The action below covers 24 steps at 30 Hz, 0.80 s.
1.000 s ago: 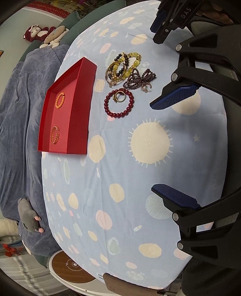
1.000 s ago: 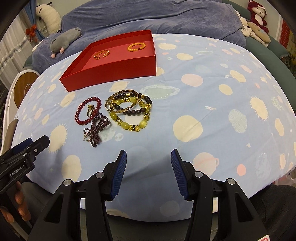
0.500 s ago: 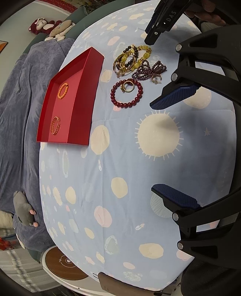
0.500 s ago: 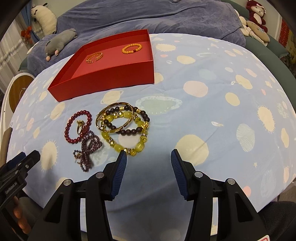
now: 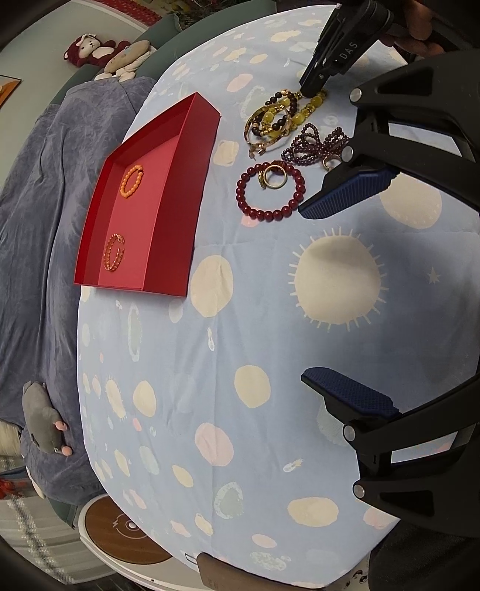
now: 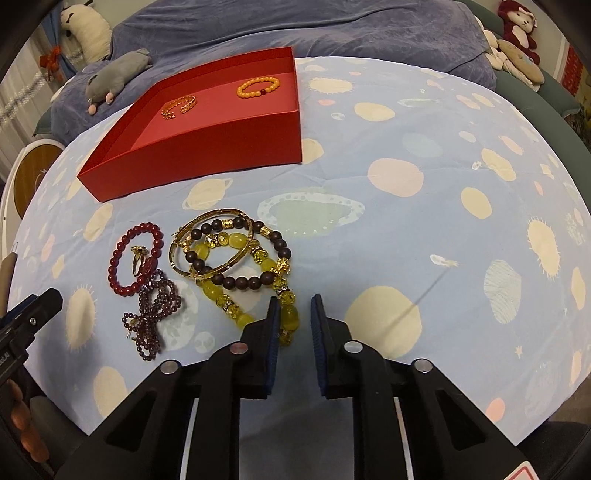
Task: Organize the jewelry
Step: 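Withdraw both tools from the box back toward the remaining jewelry, then grasp the red bead bracelet with the left tool while the right tool grasps the yellow beaded bracelet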
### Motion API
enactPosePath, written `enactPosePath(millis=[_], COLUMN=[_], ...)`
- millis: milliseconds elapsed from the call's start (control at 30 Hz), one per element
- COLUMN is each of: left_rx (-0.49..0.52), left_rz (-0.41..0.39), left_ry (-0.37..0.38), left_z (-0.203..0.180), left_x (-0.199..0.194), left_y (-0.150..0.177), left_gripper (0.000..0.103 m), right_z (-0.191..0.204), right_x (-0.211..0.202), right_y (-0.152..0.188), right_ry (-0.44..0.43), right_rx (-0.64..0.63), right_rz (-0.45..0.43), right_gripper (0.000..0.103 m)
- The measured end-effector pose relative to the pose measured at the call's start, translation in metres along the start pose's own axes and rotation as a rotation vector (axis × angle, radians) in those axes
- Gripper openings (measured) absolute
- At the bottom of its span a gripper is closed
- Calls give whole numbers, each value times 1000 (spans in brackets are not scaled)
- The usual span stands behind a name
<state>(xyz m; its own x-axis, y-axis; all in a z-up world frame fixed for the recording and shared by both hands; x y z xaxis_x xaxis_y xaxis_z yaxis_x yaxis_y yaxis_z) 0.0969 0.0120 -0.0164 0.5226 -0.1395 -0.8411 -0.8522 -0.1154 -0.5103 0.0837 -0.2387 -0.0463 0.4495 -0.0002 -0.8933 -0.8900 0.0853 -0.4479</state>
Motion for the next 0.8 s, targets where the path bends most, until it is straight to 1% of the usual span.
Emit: enactPosePath(millis=[233, 300, 333, 367, 433, 500, 567, 600, 733, 767, 800], left_rx=[27, 38, 40, 40, 35, 44, 59, 67, 129, 141, 152], left_rz=[19, 26, 32, 41, 44, 47, 58, 67, 48, 43, 39], left_ry=[28, 30, 33, 38, 44, 43, 45, 42, 24, 21, 20], left_z=[-19, -26, -29, -32, -36, -41, -46, -48, -56, -57, -58], left_x=[14, 21, 26, 30, 37, 43, 50, 54, 56, 56, 55], left_y=[-4, -7, -8, -10, -15, -19, -21, -21, -18, -17, -16], left_gripper=[78, 75, 71, 69, 68, 64, 59, 58, 55, 49, 45], right_z=[-10, -9, -9, -9, -8, -6, -4, -4, -3, -3, -3], right_x=[-6, -6, -6, -6, -5, -4, -3, -3, -3, -3, -3], right_y=[11, 11, 11, 11, 10, 9, 9, 8, 7, 7, 7], right_ry=[-20, -25, -29, -34, -43, -48, -53, -54, -59, -61, -62], right_rx=[37, 41, 44, 46, 46, 39, 35, 34, 36, 37, 37], right_rz=[4, 5, 5, 6, 6, 5, 3, 3, 1, 2, 2], right_gripper=[9, 9, 9, 9, 9, 9, 9, 9, 9, 9, 9])
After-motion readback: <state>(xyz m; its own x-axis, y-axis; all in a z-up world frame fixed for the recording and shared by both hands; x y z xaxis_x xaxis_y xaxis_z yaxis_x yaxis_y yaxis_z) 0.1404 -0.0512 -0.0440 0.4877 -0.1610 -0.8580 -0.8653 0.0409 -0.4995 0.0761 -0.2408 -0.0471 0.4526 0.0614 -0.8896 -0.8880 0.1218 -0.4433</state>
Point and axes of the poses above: each gripper's, at about its wrist camera, not at the fingertips, and x roughly the way its jaws point, z to its left, y to its underside, the point moved 4 cm from there along x, roughly the way its jaws point, and after that the axes turned 8 degrees about -x, right-handed, at the moved point
